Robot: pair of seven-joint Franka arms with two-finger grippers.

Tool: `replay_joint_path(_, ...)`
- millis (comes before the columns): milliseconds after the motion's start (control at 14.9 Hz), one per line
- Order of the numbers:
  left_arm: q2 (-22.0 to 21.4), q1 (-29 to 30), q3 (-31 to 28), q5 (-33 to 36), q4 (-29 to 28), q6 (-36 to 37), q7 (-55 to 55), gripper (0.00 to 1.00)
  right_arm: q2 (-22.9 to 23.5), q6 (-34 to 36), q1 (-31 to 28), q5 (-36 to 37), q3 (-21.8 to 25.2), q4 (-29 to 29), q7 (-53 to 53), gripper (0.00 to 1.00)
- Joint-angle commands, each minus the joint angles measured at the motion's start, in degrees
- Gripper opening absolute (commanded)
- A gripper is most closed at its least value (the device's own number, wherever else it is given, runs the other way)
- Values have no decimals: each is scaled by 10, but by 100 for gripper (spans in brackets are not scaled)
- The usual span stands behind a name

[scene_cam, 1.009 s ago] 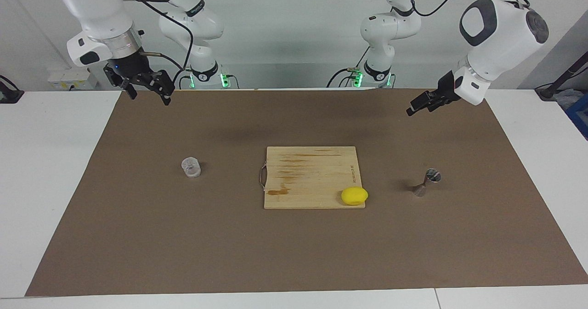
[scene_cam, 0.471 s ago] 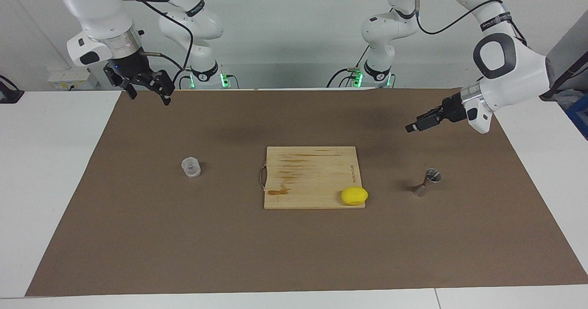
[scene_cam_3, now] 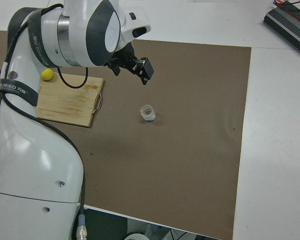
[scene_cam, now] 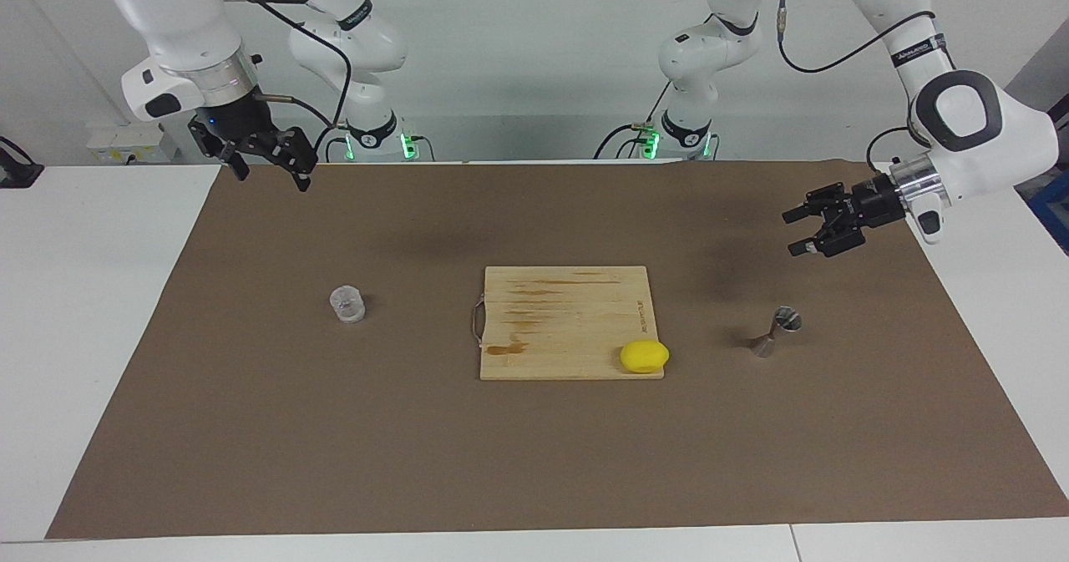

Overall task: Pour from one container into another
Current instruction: 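Open the left gripper and move it toward the metal cup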

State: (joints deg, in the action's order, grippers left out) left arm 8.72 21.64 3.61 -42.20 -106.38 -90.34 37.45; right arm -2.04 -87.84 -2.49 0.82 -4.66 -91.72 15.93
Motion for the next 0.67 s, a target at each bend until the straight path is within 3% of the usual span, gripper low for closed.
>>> replay_joint_path(0, 52, -6, -12, -20, 54, 11, 24, 100, -14, -8, -8, -13, -2, -15, -15, 100)
replay_joint_path(135, 75, -7, -15, -51, 72, 13, 59, 100, -14, -8, -8, -13, -2, -15, -15, 100)
replay_joint_path(336, 86, -23, -18, -98, 77, 0, 247, 100, -14, -8, -8, -13, -2, -15, -16, 100)
replay_joint_path(606, 111, -30, -16, -124, 83, -41, 270, 100, -14, -8, -8, -13, -1, -15, -15, 100)
